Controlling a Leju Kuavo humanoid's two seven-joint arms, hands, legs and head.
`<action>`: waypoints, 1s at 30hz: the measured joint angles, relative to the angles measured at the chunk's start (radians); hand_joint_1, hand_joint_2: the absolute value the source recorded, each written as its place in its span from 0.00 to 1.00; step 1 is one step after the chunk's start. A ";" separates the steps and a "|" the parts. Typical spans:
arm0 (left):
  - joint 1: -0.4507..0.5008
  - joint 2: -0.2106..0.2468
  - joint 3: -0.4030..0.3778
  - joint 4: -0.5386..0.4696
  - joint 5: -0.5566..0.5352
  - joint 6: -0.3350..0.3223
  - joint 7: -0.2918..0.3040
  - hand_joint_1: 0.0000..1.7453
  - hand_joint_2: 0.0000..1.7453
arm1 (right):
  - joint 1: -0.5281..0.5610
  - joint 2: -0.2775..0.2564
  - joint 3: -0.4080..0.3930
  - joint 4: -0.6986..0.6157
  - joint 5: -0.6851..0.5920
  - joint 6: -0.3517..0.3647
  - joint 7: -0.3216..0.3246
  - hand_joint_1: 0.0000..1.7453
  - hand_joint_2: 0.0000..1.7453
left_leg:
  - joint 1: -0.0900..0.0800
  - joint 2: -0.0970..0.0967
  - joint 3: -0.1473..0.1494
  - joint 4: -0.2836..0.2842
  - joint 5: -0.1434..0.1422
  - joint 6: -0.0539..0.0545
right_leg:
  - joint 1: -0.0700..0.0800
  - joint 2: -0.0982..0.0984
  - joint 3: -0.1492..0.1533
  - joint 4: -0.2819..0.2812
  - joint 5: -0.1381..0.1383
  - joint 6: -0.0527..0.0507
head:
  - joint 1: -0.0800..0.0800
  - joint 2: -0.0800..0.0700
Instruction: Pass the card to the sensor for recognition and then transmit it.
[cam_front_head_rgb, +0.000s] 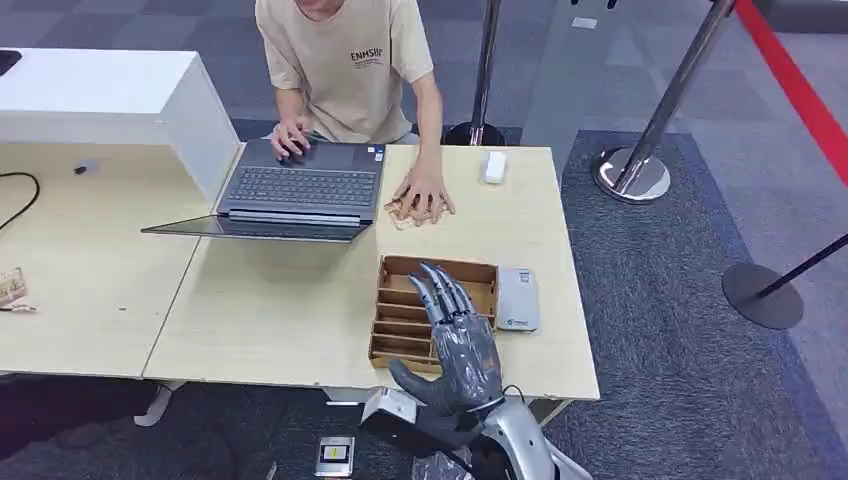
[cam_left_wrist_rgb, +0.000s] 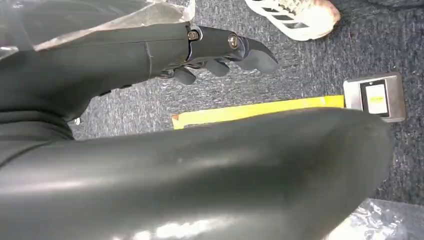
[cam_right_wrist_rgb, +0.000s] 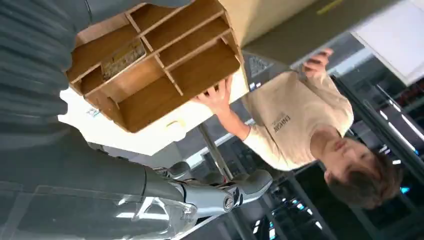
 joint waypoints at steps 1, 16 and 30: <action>0.000 0.000 0.000 0.000 0.000 0.000 0.000 0.00 0.00 | -0.001 0.000 0.000 0.002 0.000 0.000 0.000 0.00 1.00 | 0.000 0.000 0.000 0.000 0.000 0.000 | 0.000 0.000 0.000 0.000 0.000 0.000 | 0.000 0.000; 0.001 -0.002 0.000 0.000 -0.001 -0.031 -0.004 0.00 0.00 | -0.034 0.016 0.005 0.150 -0.011 0.019 0.035 0.00 1.00 | 0.000 0.000 0.000 0.000 0.000 0.000 | 0.000 0.000 0.000 0.000 0.000 0.000 | 0.000 0.000; 0.002 -0.002 0.000 0.000 0.021 -0.038 -0.011 0.00 0.00 | -0.033 0.007 -0.021 0.197 0.035 -0.010 0.102 0.00 1.00 | 0.000 0.000 0.000 0.000 0.000 0.000 | 0.000 0.000 0.000 0.000 0.000 0.000 | 0.000 0.000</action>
